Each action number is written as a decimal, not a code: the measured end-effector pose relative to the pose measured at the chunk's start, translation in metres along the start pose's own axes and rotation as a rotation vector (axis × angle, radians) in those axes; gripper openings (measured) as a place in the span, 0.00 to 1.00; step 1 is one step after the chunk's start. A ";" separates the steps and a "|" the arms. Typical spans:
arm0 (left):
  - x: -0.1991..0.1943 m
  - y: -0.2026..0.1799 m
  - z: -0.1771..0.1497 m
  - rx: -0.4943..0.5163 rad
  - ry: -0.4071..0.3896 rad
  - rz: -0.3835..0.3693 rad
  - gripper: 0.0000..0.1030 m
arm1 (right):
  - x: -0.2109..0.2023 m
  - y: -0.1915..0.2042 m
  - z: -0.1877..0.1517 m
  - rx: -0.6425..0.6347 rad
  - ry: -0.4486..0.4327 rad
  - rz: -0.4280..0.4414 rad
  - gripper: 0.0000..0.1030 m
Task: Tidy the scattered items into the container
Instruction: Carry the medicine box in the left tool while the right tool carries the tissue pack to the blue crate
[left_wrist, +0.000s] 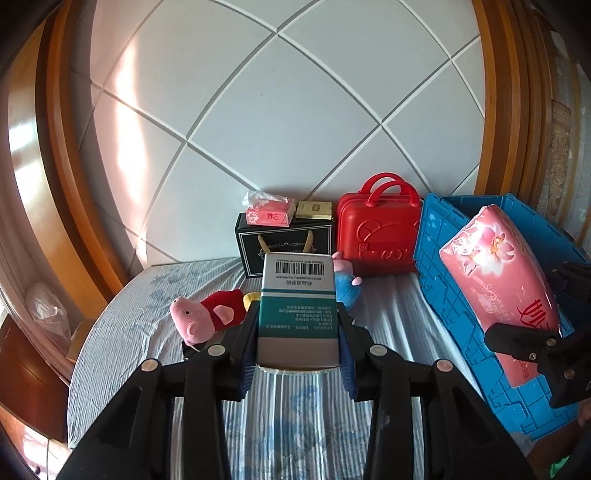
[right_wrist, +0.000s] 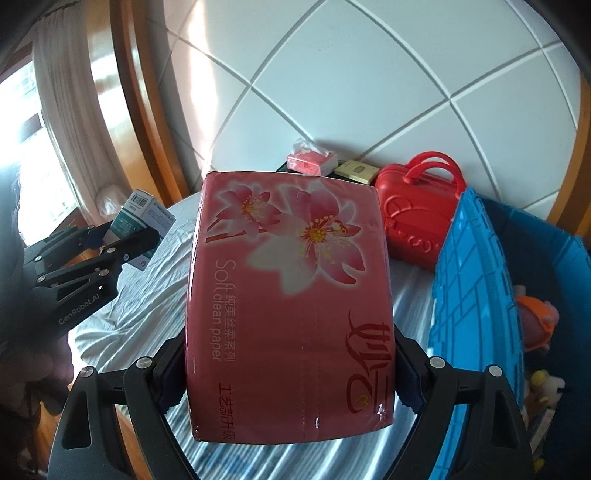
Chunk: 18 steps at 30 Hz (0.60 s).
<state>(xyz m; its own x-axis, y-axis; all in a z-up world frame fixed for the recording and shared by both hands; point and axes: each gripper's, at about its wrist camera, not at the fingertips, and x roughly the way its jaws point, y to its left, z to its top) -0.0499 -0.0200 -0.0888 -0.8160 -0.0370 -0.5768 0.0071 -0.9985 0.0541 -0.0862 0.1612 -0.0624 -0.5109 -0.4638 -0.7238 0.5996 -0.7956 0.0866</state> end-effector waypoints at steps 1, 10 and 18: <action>-0.001 -0.007 0.004 0.002 -0.007 -0.006 0.35 | -0.005 -0.007 -0.001 0.007 -0.005 -0.001 0.86; -0.009 -0.079 0.033 0.053 -0.055 -0.062 0.35 | -0.043 -0.064 -0.004 0.053 -0.046 -0.027 0.86; -0.007 -0.152 0.053 0.148 -0.087 -0.140 0.35 | -0.083 -0.122 -0.017 0.125 -0.092 -0.102 0.86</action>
<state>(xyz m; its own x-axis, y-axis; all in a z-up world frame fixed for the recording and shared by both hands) -0.0764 0.1342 -0.0498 -0.8499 0.1118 -0.5149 -0.1899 -0.9766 0.1014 -0.1059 0.3033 -0.0244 -0.6227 -0.4073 -0.6681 0.4633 -0.8800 0.1046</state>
